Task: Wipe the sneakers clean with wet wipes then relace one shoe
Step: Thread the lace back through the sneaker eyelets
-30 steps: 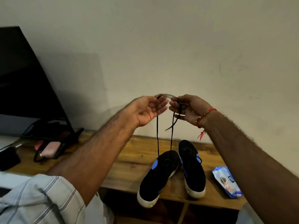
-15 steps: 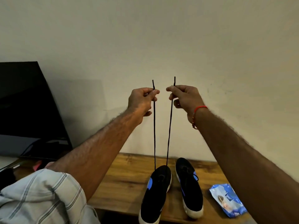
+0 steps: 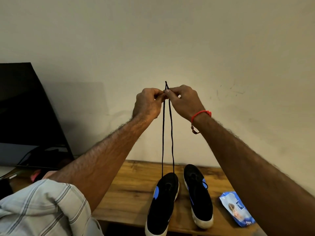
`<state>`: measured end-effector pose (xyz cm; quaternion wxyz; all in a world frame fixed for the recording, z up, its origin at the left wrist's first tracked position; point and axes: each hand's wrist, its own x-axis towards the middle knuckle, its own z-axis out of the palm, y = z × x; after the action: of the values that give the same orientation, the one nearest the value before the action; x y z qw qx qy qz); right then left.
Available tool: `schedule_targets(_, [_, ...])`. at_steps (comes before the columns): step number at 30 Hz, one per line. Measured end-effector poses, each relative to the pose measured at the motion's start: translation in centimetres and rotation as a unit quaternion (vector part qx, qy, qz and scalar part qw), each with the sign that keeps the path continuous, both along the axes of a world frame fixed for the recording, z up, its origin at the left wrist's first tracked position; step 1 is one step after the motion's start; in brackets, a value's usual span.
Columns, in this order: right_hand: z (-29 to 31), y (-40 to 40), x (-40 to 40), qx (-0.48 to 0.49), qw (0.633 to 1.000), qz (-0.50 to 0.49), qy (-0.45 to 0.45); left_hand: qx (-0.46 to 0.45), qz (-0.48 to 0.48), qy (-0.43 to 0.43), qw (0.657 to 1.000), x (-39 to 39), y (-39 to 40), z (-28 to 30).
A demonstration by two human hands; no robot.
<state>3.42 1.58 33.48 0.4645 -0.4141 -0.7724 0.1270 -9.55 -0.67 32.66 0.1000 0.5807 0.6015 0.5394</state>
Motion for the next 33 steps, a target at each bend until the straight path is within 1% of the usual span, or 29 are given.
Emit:
schedule_targets(4, [-0.3,0.3,0.1,-0.005,1.000,0.003,0.000,0.011,0.004,0.013,1.000,0.0,0.1,-0.3])
schedule_targets(8, [-2.3,1.8,0.7,-0.029,1.000,-0.010,0.003,0.022,-0.016,-0.009,1.000,-0.9,0.4,-1.9])
schedule_targets(10, [-4.2,2.3,1.2,-0.077,0.997,0.017,0.010,0.028,-0.015,0.034,0.999,-1.8,0.6,-3.6])
schedule_targets(12, [-6.6,2.5,1.8,-0.120,0.992,0.044,0.000,0.035,-0.001,0.120,0.992,-2.8,0.4,-6.3])
schedule_targets(14, [-9.6,2.6,2.2,-0.135,0.989,0.050,-0.045,0.029,0.007,0.194,0.981,-3.9,0.2,-10.1])
schedule_targets(15, [-11.2,2.7,2.4,-0.141,0.987,0.052,-0.065,0.016,0.007,0.216,0.976,-4.5,0.1,-12.3])
schedule_targets(19, [-17.5,2.8,2.9,-0.214,0.969,0.068,-0.106,-0.074,0.005,0.246,0.966,-6.2,-0.9,-21.2])
schedule_targets(21, [-20.6,2.8,3.2,-0.246,0.959,0.069,-0.125,-0.149,0.009,0.251,0.956,-6.7,-1.5,-25.1])
schedule_targets(22, [-21.9,2.7,3.4,-0.259,0.954,0.070,-0.131,-0.206,0.013,0.253,0.945,-6.9,-1.8,-26.5])
schedule_targets(23, [-23.4,2.8,3.6,-0.274,0.949,0.072,-0.136,-0.283,0.018,0.260,0.923,-7.0,-2.0,-28.0])
schedule_targets(25, [-25.9,3.2,3.9,-0.295,0.940,0.074,-0.153,-0.436,0.028,0.308,0.845,-7.0,-2.5,-30.4])
schedule_targets(26, [-27.0,3.3,4.2,-0.302,0.936,0.071,-0.166,-0.479,0.032,0.335,0.811,-6.9,-2.8,-31.4])
schedule_targets(27, [-28.1,3.4,4.4,-0.308,0.933,0.067,-0.174,-0.498,0.036,0.355,0.790,-6.6,-3.2,-32.1])
schedule_targets(28, [-29.3,3.7,4.6,-0.314,0.931,0.061,-0.175,-0.500,0.035,0.356,0.789,-6.2,-3.2,-32.8])
schedule_targets(29, [-30.3,3.8,4.9,-0.321,0.930,0.053,-0.171,-0.488,0.029,0.343,0.802,-5.7,-3.0,-33.0])
schedule_targets(32, [-32.5,3.8,4.9,-0.343,0.925,0.031,-0.162,-0.434,-0.003,0.243,0.868,-4.2,-1.8,-32.6])
schedule_targets(33, [-33.0,3.9,4.7,-0.347,0.923,0.032,-0.162,-0.425,-0.019,0.216,0.879,-3.7,-1.3,-32.8])
